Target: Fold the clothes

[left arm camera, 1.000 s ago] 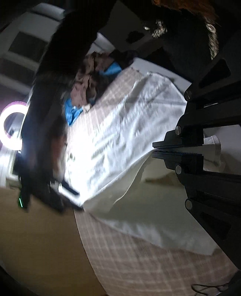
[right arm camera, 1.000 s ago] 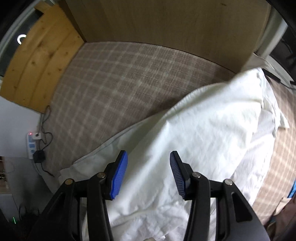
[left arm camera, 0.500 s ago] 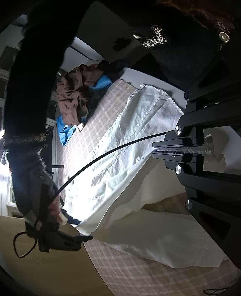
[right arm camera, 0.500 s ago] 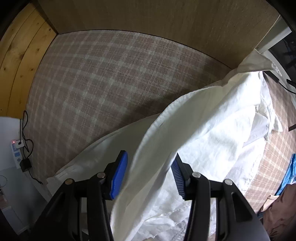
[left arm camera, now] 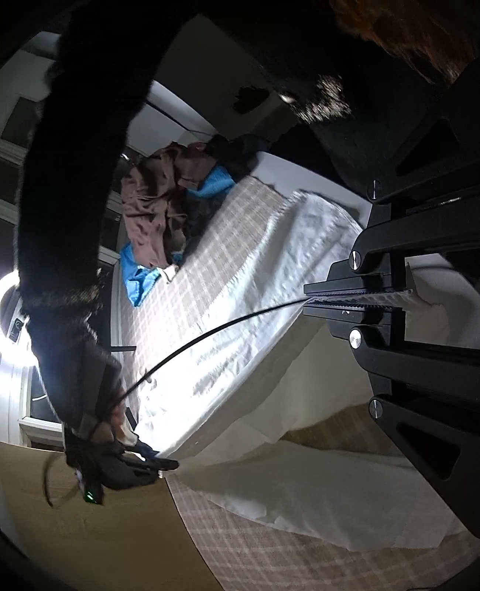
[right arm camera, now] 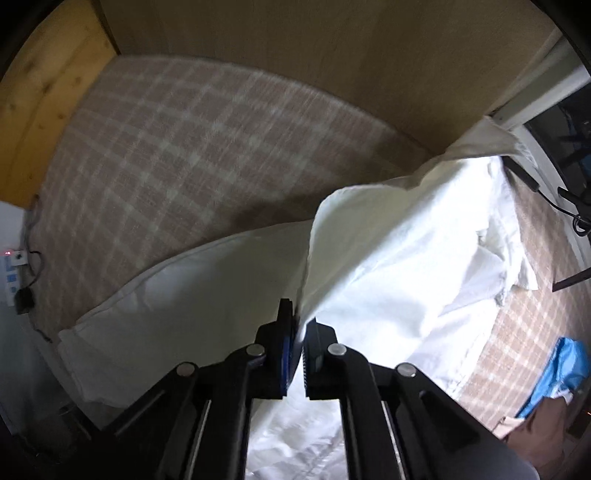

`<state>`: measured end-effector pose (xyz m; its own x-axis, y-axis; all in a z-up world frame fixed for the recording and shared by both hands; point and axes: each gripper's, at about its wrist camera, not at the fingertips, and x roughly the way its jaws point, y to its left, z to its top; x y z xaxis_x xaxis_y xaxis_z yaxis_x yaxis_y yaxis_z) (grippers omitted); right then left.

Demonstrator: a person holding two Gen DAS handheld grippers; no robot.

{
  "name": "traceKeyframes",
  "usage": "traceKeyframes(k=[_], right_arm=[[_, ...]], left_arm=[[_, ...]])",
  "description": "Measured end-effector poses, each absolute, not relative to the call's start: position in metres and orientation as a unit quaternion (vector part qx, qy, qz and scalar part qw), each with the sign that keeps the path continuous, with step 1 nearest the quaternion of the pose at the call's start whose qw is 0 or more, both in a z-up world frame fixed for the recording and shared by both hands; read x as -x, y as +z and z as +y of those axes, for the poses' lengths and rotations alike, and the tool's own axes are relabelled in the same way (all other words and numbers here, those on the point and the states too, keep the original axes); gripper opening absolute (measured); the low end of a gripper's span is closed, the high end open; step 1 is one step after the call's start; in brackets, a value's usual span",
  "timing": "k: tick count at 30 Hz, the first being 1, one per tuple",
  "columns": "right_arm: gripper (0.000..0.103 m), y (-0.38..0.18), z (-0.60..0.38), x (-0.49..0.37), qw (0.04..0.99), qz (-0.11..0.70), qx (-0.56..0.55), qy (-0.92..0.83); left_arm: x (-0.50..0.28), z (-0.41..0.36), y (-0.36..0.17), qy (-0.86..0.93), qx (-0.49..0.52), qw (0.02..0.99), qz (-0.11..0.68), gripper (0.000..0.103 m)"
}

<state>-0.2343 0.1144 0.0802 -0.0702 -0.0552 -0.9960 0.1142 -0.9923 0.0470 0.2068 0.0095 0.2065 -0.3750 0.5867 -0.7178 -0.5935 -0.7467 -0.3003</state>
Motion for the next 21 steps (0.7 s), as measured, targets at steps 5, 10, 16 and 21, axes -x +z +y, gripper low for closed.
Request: traceKeyframes(k=[5, 10, 16, 21], right_arm=[[0.003, 0.112, 0.160, 0.210, 0.076, 0.036, -0.643, -0.761], [0.002, 0.120, 0.211, 0.184, 0.075, 0.040, -0.626, -0.775], [0.002, 0.094, 0.269, 0.137, 0.070, 0.019, -0.626, -0.776], [0.017, 0.093, 0.298, 0.070, 0.101, -0.068, -0.593, -0.796]], left_arm=[[-0.217, 0.067, 0.221, 0.820, 0.425, 0.383, 0.025, 0.003], [-0.224, 0.146, 0.217, 0.796, 0.430, 0.423, 0.049, 0.003], [-0.218, 0.226, 0.188, 0.768, 0.473, 0.430, 0.033, 0.003], [-0.229, 0.204, 0.191, 0.785, 0.501, 0.364, -0.006, 0.005]])
